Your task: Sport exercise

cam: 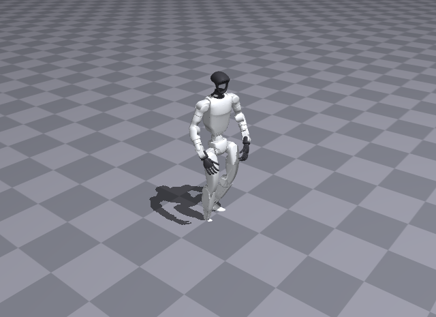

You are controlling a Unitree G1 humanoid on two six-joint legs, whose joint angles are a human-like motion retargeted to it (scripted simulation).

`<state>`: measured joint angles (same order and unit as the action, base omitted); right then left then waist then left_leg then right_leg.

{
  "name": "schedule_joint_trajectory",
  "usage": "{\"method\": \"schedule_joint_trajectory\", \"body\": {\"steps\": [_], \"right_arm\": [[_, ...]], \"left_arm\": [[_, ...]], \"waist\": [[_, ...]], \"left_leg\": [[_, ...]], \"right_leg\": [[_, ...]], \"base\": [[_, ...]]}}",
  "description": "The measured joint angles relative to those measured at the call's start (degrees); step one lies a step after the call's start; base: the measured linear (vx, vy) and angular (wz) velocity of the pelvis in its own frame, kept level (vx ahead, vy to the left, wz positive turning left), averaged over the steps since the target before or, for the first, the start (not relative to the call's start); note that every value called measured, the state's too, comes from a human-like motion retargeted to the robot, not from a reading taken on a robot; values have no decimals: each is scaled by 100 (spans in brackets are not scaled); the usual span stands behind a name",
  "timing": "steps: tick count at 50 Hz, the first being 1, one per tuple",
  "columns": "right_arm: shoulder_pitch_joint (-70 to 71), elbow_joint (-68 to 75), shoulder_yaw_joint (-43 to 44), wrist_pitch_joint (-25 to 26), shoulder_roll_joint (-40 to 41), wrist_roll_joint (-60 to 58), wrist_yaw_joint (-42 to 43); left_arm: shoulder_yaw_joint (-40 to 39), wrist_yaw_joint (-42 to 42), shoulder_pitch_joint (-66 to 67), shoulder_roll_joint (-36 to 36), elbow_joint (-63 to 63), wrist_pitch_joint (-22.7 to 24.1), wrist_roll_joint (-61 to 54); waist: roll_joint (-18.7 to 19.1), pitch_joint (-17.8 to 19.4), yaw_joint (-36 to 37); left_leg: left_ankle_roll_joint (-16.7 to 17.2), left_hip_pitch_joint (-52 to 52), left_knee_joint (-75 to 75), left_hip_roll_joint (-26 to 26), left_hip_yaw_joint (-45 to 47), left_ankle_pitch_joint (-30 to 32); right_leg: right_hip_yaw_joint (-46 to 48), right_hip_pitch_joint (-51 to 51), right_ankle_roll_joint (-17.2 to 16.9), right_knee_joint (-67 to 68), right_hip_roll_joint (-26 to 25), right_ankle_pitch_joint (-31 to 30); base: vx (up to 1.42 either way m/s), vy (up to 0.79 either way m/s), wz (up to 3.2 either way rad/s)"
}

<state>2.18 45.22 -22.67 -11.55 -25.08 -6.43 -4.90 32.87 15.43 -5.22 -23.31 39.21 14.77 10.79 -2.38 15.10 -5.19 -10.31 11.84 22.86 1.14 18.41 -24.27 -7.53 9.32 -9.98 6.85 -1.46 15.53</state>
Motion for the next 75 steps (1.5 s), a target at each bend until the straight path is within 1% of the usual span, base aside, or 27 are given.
{"method": "schedule_joint_trajectory", "body": {"steps": [12,20,30,37,43,47,49,51,52,55,57,59,60,61,62,63,64,65,67,68,70,72,75], "right_arm": [[189,81,2,58,-48,12,-204],[169,195,15,108,-21,30,-257],[319,369,-58,133,52,41,-312],[387,423,-131,76,93,46,-285],[334,384,-211,-59,47,3,-197],[510,85,-272,-216,-25,-14,-113],[618,-163,-296,-307,-56,18,-69],[725,-491,-298,-410,-77,76,-18],[775,-681,-285,-465,-84,112,13],[881,-1343,-159,-637,-90,232,143],[838,-1908,63,-712,-117,289,278],[708,-2398,283,-749,-91,277,434],[617,-2640,399,-753,-68,248,523],[498,-2849,504,-733,-26,201,607],[383,-3031,601,-717,22,154,684],[273,-3158,679,-710,83,111,745],[158,-3281,750,-693,144,57,792],[39,-3401,816,-673,206,-1,832],[-98,-3729,1068,-566,210,-143,899],[-158,-3853,1192,-540,206,-200,941],[-188,-4205,1515,-456,182,-297,1037],[-151,-4639,1848,-439,189,-334,1177],[55,-5509,2333,-475,206,-388,1373]], "left_arm": [[-177,133,244,179,1426,-259,179],[-218,172,249,283,1934,-284,265],[-190,117,209,314,2077,-217,273],[-143,48,223,257,2011,-88,295],[-20,-20,242,110,1834,97,434],[164,-2,227,-98,1606,264,603],[277,28,166,-266,1387,372,711],[398,76,109,-454,1052,503,819],[456,99,96,-549,844,573,863],[583,183,120,-823,76,802,934],[549,224,143,-1071,-676,936,857],[395,138,181,-1214,-1357,1014,707],[270,60,205,-1272,-1699,1036,616],[87,-74,237,-1275,-2006,1029,538],[-104,-224,265,-1250,-2279,1026,467],[-309,-403,285,-1167,-2482,1028,413],[-515,-583,319,-1054,-2671,1029,382],[-723,-765,361,-926,-2855,1028,361],[-1139,-1023,368,-694,-3258,980,360],[-1302,-1117,391,-570,-3382,970,377],[-1610,-1249,436,-345,-3574,888,467],[-1855,-1305,616,-163,-3568,793,595],[-2192,-1353,1061,-1,-3272,628,773]], "waist": [[-101,52,-131],[-150,33,-217],[-215,1,-242],[-261,41,-242],[-309,121,-259],[-347,158,-306],[-362,170,-348],[-371,180,-377],[-371,187,-382],[-334,187,-382],[-341,137,-480],[-361,55,-548],[-362,10,-567],[-327,-14,-552],[-274,-18,-515],[-186,16,-434],[-55,77,-308],[98,151,-159],[576,224,13],[652,263,90],[801,319,231],[735,372,280],[505,436,208]], "left_leg": [[-10,13,-293,117,86,203],[2,-20,-479,187,114,331],[-15,-87,-590,250,135,437],[-62,-174,-506,269,173,438],[-112,-281,-329,284,238,411],[-131,-345,-198,318,319,414],[-122,-370,-140,338,413,432],[-97,-388,-80,342,572,459],[-80,-392,-50,336,672,469],[-31,-416,26,294,969,489],[-40,-495,40,373,912,558],[-32,-625,211,366,873,750],[-13,-726,362,318,847,899],[85,-970,796,113,759,1219],[216,-1248,1275,-48,572,1448],[411,-1594,1845,-120,184,1498],[672,-2015,2470,-20,-405,1209],[966,-2473,3122,166,-1095,752],[959,-3302,5060,-508,-1357,859],[865,-3581,5874,-659,-1424,976],[721,-4265,7467,-788,-1724,1140],[639,-4844,8908,-477,-1914,1252],[687,-5682,10771,271,-1914,1559]], "right_leg": [[22,-254,-150,222,67,6],[35,-458,-242,380,101,26],[45,-663,-306,525,133,50],[43,-836,-318,742,148,126],[65,-1109,-333,1202,168,298],[140,-1424,-347,1817,217,517],[361,-1627,-248,2308,306,746],[863,-1840,19,2980,554,1057],[1207,-1949,197,3368,789,1158],[2319,-2244,855,4489,1846,1236],[2418,-2488,955,4912,2163,1313],[2329,-2612,928,5009,2269,1298],[2276,-2638,912,4973,2270,1286],[2249,-2571,927,4822,2164,1260],[2217,-2489,953,4681,2025,1241],[2174,-2377,1000,4559,1817,1236],[2100,-2280,1065,4486,1547,1236],[2010,-2189,1140,4438,1245,1240],[2032,-2003,1350,4028,497,1156],[1949,-1931,1408,3940,312,1145],[1766,-1810,1491,3559,-76,983],[1462,-1736,1479,3381,-192,892],[961,-1660,1389,3283,-152,848]], "base": [[0,0,0],[0,0,0],[0,0,0],[0,0,0],[0,0,0],[-1,-4,-18],[-1,-7,-47],[0,-9,-80],[2,-10,-110],[3,-10,-103],[6,-10,-26],[6,-12,-10],[6,-16,-13],[5,-17,-25],[1,-15,-54],[-2,-9,-90],[-4,-2,-124],[0,-1,-107],[6,-4,-58],[8,-5,-38],[8,-5,-36],[8,-3,-29],[7,0,-23]]}}
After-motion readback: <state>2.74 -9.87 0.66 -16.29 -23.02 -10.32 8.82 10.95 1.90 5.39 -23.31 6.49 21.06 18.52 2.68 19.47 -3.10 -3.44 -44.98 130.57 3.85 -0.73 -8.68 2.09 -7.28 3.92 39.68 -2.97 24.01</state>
